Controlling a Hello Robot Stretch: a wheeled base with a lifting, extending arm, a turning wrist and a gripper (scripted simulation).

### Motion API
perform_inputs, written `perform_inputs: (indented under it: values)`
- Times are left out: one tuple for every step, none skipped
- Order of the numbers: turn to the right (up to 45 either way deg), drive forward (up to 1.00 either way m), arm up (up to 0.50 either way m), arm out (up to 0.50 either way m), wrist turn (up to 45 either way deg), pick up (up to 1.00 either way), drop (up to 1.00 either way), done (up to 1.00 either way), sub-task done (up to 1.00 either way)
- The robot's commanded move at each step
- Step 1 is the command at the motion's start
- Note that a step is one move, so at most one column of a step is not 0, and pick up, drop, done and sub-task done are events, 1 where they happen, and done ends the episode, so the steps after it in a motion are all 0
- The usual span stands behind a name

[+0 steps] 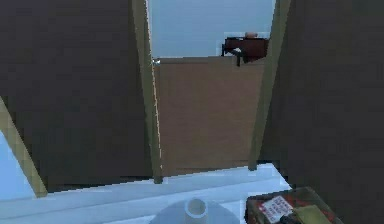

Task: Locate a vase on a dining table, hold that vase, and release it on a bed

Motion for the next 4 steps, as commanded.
perform_inputs:
  values:
    - [0.0, 1.0, 0.0, 0.0, 0.0, 0.0, 0.0, 0.0, 0.0]
    - [-33.0, 0.0, 0.0, 0.0, 0.0, 0.0, 0.0, 0.0, 0.0]
    - [0.0, 0.05, 0.0, 0.0, 0.0, 0.0, 0.0, 0.0, 0.0]
    - [45.0, 0.0, 0.0, 0.0, 0.0, 0.0, 0.0, 0.0, 0.0]
